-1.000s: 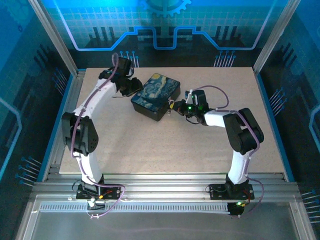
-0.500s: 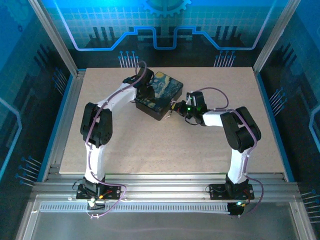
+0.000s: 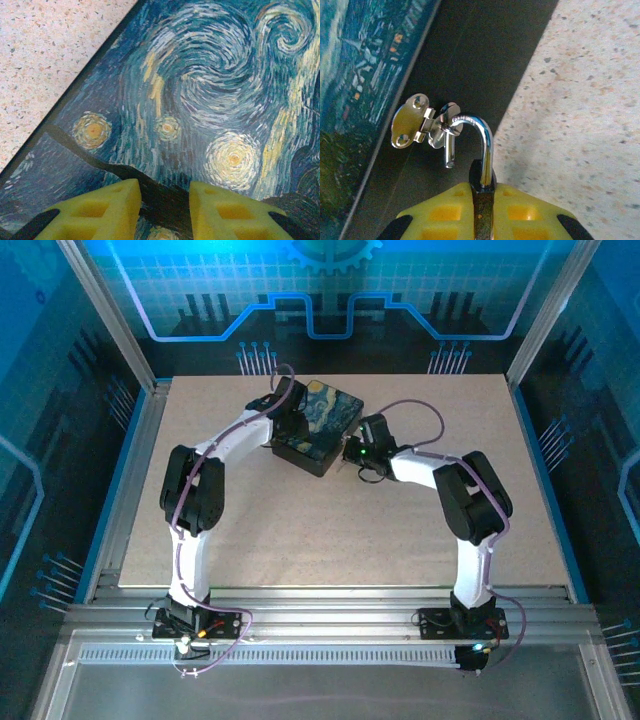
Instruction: Unlock the padlock with the key
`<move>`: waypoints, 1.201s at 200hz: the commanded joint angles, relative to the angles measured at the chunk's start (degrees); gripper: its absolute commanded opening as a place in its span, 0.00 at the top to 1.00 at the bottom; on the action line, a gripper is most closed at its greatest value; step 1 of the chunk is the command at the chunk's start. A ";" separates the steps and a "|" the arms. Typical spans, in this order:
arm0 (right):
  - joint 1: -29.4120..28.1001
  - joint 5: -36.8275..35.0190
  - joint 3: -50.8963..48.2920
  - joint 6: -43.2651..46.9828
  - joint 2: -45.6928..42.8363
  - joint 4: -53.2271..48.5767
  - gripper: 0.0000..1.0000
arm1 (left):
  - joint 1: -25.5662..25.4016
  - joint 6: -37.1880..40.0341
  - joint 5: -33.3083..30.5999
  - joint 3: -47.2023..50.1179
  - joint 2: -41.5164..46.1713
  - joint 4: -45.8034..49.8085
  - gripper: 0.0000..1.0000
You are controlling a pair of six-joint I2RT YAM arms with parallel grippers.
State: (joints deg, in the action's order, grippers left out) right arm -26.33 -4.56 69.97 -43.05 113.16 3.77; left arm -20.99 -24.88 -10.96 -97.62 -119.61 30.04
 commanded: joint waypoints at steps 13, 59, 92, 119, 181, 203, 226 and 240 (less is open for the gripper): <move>-2.95 -13.69 4.57 10.88 0.33 -13.02 0.80 | 1.20 0.22 -0.46 3.41 -1.50 5.86 0.67; -5.14 -27.58 13.85 15.35 4.76 -24.85 0.80 | 1.22 -0.62 -0.37 4.56 -1.46 6.14 0.67; -5.22 -31.14 14.53 11.92 5.51 -24.21 0.81 | 1.25 -1.94 0.11 6.41 -0.55 6.01 0.67; -4.68 -34.03 15.54 4.01 6.55 -24.73 0.83 | 1.13 -4.05 1.21 8.16 -0.22 5.73 0.67; -4.45 -34.08 18.28 -15.63 5.95 -21.90 0.87 | 1.03 -8.53 2.94 10.43 -0.42 7.19 0.69; -4.13 -35.37 18.08 -18.82 6.38 -18.59 0.88 | 1.01 -9.08 3.27 11.74 -0.35 6.91 0.69; -3.26 -35.64 19.95 -21.13 7.92 -19.94 0.87 | 1.02 -9.22 3.40 13.06 -0.34 6.60 0.69; -2.25 -33.66 17.61 -23.95 7.54 -16.59 0.87 | 0.98 -9.43 3.64 13.66 -0.43 6.21 0.70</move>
State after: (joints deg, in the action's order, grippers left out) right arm -32.14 -30.76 87.53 -58.65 120.18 -16.78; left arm -20.80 -32.77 -7.66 -89.56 -116.09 21.47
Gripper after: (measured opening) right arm 0.130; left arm 0.303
